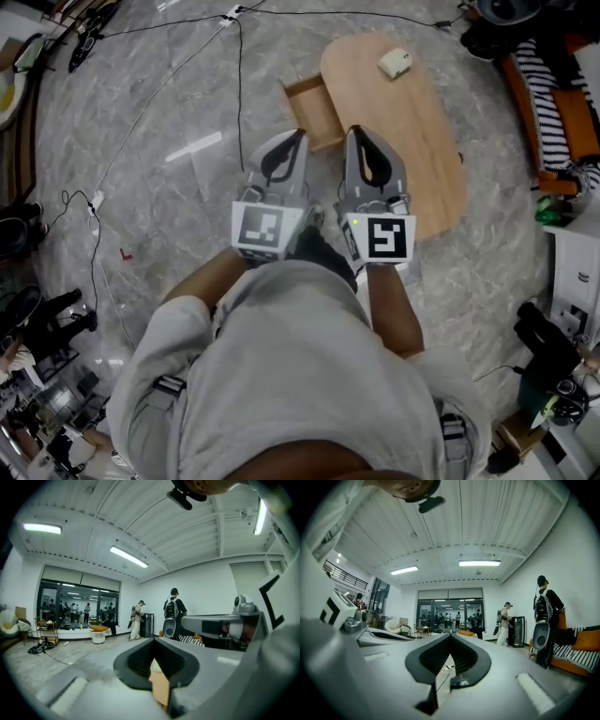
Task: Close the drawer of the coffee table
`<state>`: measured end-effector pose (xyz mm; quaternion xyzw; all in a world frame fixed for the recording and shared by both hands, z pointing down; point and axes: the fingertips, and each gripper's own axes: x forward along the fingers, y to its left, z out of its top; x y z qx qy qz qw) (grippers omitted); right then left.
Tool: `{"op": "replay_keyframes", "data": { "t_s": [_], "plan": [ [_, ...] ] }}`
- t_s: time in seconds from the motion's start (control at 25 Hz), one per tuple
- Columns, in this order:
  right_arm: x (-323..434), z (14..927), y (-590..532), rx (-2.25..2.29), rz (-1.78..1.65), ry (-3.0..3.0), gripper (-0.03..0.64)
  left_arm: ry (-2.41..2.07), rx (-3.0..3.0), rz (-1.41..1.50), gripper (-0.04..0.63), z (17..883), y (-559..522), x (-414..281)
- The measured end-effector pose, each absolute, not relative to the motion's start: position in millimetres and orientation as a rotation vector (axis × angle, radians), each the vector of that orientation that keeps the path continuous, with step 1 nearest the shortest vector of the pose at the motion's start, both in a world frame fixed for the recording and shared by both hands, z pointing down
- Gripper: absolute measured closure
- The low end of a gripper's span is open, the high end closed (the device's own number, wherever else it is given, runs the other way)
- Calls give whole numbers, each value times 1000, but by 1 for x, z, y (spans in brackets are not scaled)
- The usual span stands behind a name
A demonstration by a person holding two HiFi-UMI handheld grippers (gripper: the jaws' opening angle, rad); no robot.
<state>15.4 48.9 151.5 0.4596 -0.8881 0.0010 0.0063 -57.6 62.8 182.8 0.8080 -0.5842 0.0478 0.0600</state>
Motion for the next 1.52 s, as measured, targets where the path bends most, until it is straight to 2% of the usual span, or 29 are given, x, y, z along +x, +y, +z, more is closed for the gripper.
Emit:
{"op": "replay_keyframes", "data": {
  "t_s": [0.4,0.64,1.24,1.52],
  "plan": [
    [-32,150,-5,1311,49,-2892,611,-1910,2415,304,574,181,25,-117],
    [-65,161,-37,1314,44,-2849,611,-1860,2412,287,574,192,-8,-149],
    [-166,207,-162,1618,119,-2499,610,-1424,2621,299,574,235,-167,-252],
    [-160,249,-188,1751,230,-2297,610,-1197,2647,357,574,274,-211,-255]
  ]
}}
